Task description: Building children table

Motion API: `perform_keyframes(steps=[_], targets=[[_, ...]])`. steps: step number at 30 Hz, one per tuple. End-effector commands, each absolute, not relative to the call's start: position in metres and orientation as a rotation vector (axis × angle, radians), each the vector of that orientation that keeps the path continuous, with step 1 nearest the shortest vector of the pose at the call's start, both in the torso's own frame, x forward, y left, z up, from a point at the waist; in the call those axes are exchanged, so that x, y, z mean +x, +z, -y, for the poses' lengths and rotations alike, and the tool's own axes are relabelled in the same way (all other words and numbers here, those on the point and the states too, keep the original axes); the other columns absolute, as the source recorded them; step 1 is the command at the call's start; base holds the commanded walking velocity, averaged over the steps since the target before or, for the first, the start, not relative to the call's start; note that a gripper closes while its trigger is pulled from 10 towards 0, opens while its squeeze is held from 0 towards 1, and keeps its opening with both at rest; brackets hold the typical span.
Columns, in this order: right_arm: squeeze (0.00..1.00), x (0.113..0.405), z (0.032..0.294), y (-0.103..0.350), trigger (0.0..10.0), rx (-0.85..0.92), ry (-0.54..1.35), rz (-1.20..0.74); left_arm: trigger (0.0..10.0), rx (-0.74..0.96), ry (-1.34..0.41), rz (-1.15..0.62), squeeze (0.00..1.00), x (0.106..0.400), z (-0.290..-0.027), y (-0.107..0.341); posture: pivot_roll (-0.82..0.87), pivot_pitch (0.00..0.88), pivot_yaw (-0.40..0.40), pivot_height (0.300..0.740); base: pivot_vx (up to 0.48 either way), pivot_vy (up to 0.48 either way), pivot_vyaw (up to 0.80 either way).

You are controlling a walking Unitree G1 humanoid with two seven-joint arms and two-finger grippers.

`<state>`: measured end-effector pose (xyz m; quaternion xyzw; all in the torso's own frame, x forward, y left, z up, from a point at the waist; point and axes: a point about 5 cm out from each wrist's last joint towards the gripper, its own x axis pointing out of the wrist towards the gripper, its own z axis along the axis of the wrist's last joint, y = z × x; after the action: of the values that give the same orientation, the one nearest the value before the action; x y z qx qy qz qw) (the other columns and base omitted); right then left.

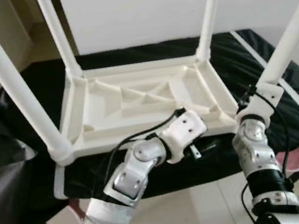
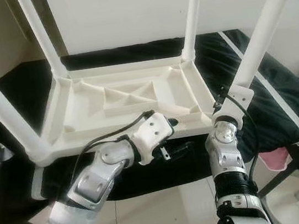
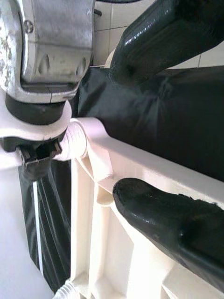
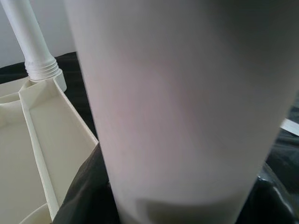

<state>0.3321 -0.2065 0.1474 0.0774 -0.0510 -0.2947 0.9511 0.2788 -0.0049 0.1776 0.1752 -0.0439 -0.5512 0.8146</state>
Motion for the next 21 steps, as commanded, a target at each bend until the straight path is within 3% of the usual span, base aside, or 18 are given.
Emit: perform_keyframes(steps=[1,3,4,5,16,17,21], targets=[[0.00,0.3309,0.1994,0.1381,10.0,0.216,-0.579,0.067,10.0,0.381,-1.100,0.115,0.00,0.2843,0.0043,0.1798,-0.06,0.024,-0.030,0.740,0.000,0.000,0.00],[0.00,0.3309,0.1994,0.1381,10.0,0.216,-0.579,0.067,10.0,0.381,-1.100,0.115,0.00,0.2843,0.0043,0.1798,-0.06,0.024,-0.030,0.740,0.000,0.000,0.00],[0.65,0.3309,0.1985,0.1387,10.0,0.205,-0.577,0.071,10.0,0.380,-1.099,0.117,0.00,0.2846,0.0043,0.1799,-0.07,0.024,-0.028,0.740,0.000,0.000,0.00],[1.00,0.3306,0.1968,0.1384,10.0,0.207,-0.573,0.073,10.0,0.378,-1.101,0.119,0.00,0.2843,0.0045,0.1799,-0.07,0.028,-0.024,0.740,0.000,0.000,0.00],[1.00,0.3291,0.1948,0.1420,10.0,0.205,-0.544,0.106,10.0,0.387,-1.106,0.129,0.00,0.2844,0.0049,0.1806,-0.07,0.032,-0.013,0.740,0.000,0.000,0.00],[0.00,0.3295,0.1941,0.1434,10.0,0.207,-0.522,0.114,10.0,0.389,-1.105,0.129,0.00,0.2844,0.0048,0.1806,-0.07,0.032,-0.013,0.740,0.000,0.000,0.00],[0.00,0.3275,0.1961,0.1449,10.0,0.199,-0.498,0.128,10.0,0.395,-1.106,0.133,0.00,0.2842,0.0056,0.1805,-0.05,0.024,-0.021,0.740,0.000,0.000,0.00]])
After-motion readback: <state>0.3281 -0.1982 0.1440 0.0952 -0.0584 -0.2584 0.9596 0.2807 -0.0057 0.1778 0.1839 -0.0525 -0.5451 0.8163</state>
